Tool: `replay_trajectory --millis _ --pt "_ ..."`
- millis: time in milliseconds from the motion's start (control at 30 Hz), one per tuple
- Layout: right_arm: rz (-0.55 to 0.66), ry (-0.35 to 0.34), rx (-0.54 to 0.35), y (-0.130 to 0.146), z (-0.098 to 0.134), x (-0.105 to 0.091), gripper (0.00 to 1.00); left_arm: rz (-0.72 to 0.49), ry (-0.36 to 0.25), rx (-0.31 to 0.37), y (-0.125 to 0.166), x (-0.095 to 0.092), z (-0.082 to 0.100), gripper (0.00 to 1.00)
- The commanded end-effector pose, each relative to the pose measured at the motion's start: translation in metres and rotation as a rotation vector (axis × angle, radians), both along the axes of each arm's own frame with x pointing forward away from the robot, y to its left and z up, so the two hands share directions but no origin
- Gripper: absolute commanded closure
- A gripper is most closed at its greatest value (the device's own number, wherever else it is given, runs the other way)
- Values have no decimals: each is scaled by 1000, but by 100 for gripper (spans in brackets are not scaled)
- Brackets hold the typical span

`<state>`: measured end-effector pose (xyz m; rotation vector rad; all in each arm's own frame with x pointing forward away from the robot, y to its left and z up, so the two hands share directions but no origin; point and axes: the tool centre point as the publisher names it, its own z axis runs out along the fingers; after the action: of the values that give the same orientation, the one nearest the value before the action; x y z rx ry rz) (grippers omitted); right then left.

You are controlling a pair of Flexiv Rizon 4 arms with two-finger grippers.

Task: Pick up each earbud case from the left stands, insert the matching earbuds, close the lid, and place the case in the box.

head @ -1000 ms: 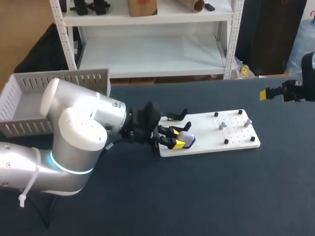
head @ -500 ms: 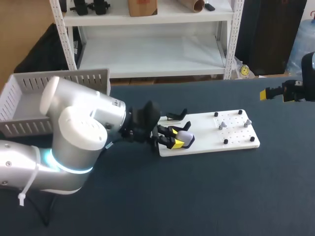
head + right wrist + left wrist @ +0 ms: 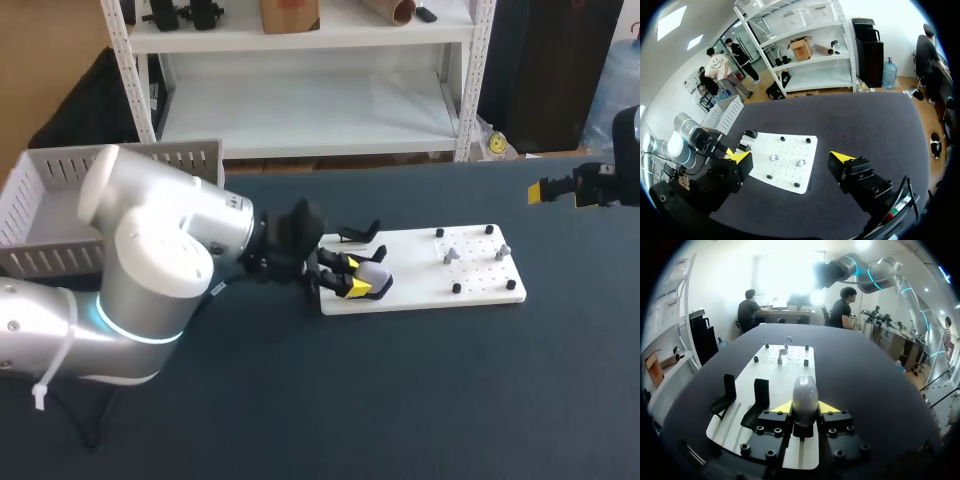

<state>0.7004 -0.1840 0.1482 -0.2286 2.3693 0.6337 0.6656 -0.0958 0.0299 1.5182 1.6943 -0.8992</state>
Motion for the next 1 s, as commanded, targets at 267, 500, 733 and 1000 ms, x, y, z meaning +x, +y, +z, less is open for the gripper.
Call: replay_trajectory --millis 267,500,733,1000 --pt "0 1 -1 0 0 0 0 -1 -81 -65 -1 -10 34 100" --pt "0 1 -1 0 0 0 0 -10 -113 -79 -16 2 55 100" --pt "-27 36 -88 34 -3 -15 0 14 -148 -123 -32 19 64 100" --pt "52 61 -129 84 -10 -34 0 2 -175 -128 -53 35 81 100"
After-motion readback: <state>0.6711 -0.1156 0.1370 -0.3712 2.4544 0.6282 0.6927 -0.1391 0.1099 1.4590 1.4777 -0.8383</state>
